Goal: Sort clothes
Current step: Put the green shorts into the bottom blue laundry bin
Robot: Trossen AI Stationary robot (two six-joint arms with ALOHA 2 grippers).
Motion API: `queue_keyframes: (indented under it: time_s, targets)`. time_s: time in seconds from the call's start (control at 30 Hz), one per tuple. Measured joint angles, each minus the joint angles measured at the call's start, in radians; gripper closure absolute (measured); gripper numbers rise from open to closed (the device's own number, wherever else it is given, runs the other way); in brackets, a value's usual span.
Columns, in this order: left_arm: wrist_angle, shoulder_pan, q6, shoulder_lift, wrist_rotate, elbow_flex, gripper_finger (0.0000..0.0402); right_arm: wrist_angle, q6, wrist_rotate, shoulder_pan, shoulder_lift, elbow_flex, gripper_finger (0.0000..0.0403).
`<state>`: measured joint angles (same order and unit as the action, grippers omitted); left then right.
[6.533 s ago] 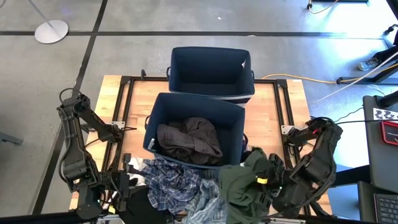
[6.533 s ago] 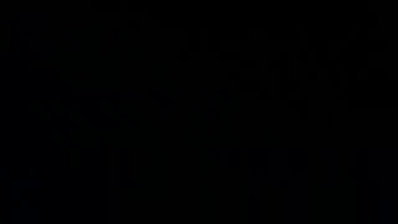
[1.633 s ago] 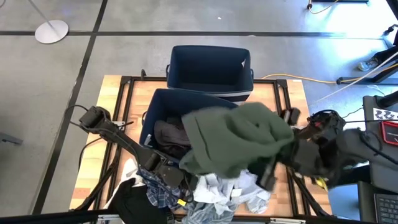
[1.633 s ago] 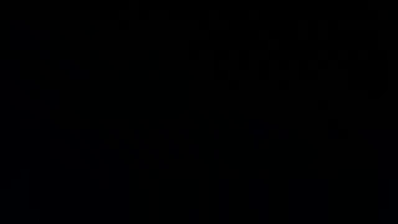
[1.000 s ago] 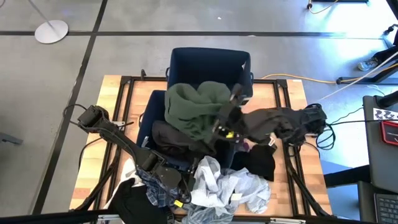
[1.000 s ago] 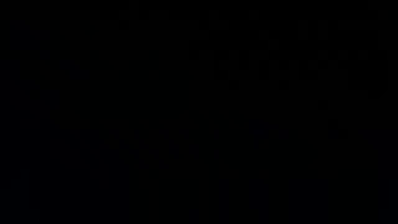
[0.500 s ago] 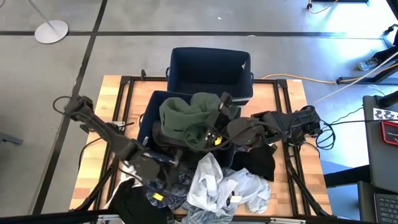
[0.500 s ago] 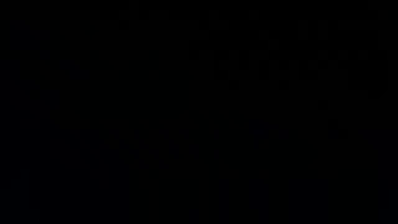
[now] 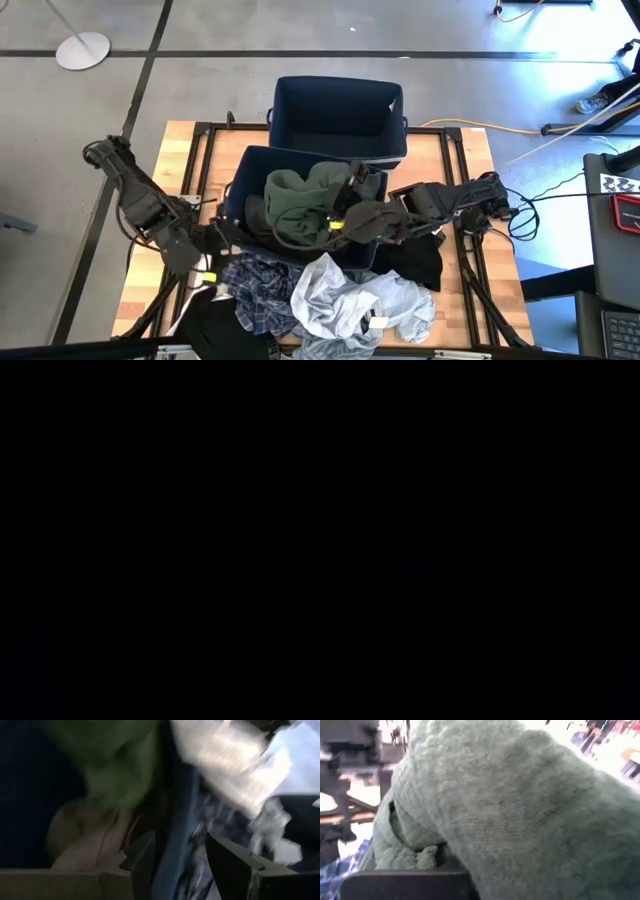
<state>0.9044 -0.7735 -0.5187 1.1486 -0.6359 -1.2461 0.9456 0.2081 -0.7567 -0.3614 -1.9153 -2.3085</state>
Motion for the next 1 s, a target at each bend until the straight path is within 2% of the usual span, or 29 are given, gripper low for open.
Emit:
queue_keyframes:
  time_s: [0.17, 0.3, 0.4, 0.5, 0.67, 0.8, 1.0]
  targets:
    - [0.286, -0.033, -0.263, -0.004, -0.057, 0.0, 0.0236, 0.1, 0.096, 0.051, 0.004, -0.038, 0.001, 0.0352]
    - [0.384, -0.034, -0.377, 0.014, -0.082, -0.002, 0.0236, 0.137, 0.102, 0.084, 0.01, -0.079, 0.001, 0.0352]
    - [0.379, -0.033, -0.375, 0.023, -0.086, -0.002, 0.0236, 0.132, 0.099, 0.097, 0.011, -0.116, 0.001, 0.0349]
    - [0.368, -0.032, -0.36, 0.031, -0.085, -0.002, 0.0236, 0.126, 0.101, 0.107, 0.024, -0.145, 0.001, 0.0331]
    - [0.347, -0.032, -0.368, 0.045, -0.084, -0.002, 0.0236, 0.142, 0.102, 0.124, 0.043, -0.171, 0.001, 0.0268]
    - [0.245, -0.032, -0.347, 0.055, -0.068, 0.001, 0.0236, 0.144, 0.102, 0.135, 0.05, -0.172, 0.0, 0.0218]
    - [0.102, -0.029, -0.223, 0.064, -0.058, 0.001, 0.0236, 0.179, 0.102, 0.144, 0.033, -0.132, -0.001, 0.0177]
